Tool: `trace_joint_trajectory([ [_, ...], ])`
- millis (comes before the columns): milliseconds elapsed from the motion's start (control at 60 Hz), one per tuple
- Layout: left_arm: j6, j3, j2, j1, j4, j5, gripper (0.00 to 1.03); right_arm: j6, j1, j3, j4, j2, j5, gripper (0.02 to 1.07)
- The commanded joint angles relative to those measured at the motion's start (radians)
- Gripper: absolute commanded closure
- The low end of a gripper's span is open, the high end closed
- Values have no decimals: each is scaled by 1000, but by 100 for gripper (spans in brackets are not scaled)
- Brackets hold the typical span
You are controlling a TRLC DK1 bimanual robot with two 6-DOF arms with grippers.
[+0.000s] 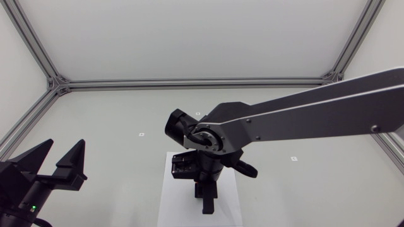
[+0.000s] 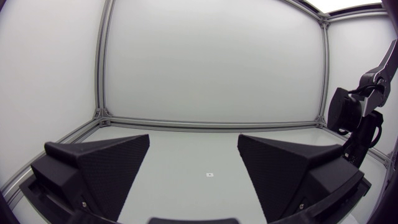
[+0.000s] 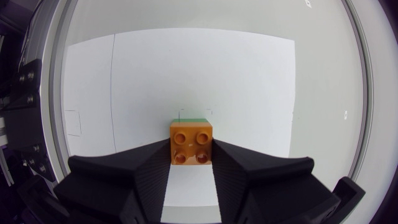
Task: Pick up the orange 2x2 brick with the right arm and stack it on top of the green 2x2 brick in the center
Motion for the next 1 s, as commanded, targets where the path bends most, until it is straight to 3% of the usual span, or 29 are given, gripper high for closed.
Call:
trace_joint_trajectory([
  [0, -20, -41, -2, 6, -10, -3, 4, 8, 10, 30, -18, -17, 9, 69],
  [983, -20, -41, -2, 6, -10, -3, 4, 4, 5, 4, 16, 35, 7, 69],
])
